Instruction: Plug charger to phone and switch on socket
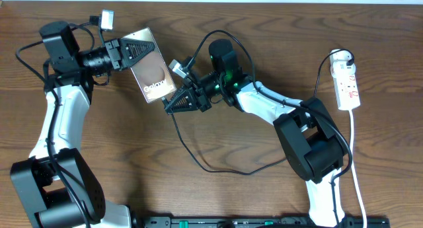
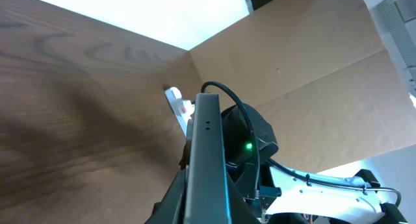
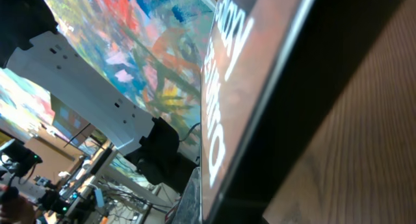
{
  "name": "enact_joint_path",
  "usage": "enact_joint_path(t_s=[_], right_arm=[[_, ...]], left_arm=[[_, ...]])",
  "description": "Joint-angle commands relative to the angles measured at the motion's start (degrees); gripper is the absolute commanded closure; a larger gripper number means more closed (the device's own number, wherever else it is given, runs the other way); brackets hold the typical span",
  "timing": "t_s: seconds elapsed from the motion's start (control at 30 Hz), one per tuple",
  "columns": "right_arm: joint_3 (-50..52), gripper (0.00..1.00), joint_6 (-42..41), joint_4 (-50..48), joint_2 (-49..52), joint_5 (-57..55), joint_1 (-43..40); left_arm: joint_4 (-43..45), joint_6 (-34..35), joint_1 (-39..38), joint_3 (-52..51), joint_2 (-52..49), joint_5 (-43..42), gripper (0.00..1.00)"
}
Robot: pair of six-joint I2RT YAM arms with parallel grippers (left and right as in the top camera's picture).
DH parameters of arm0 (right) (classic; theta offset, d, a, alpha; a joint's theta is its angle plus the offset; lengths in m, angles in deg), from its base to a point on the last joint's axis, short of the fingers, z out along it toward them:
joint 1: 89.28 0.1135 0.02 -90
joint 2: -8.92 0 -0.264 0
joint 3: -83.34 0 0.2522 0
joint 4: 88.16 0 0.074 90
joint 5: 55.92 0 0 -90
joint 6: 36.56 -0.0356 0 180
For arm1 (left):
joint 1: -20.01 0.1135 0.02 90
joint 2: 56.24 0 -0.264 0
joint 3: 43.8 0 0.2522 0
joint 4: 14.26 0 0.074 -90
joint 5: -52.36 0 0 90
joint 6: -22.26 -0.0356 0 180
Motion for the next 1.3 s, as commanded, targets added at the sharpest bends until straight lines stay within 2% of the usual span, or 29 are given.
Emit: enact_joint_path(t_s=[0.0,0.33,0.63,1.03,1.27], right_arm=[[-0.39,0.99,-1.36,-1.22,-0.76,0.35,0.39],[-0.39,0.99,-2.62,-2.14,-0.76,-0.17,0.39],[-0.39,0.99,-7.32,-2.62,-0.76,-4.04,0.39],[-0.39,0.99,-15.98,-11.82,-0.76,-8.09,0.39],[-0.39,0.99,-16.17,-12.44,-0.76,-9.07,0.39]], left_arm=[[0.22,0.04,0.13,0.39,0.50,-1.01,0.93],[0.20,0.04,0.13,0.39,0.50,-1.05,0.93],[0.20,-1.90,0.13,0.39,0.50,-1.86,0.92],[0.22,-1.90,0.13,0.39,0.50,-1.86,0.93],[-0.35,-4.09,0.13,0.35,0.50,-3.63,0.93]])
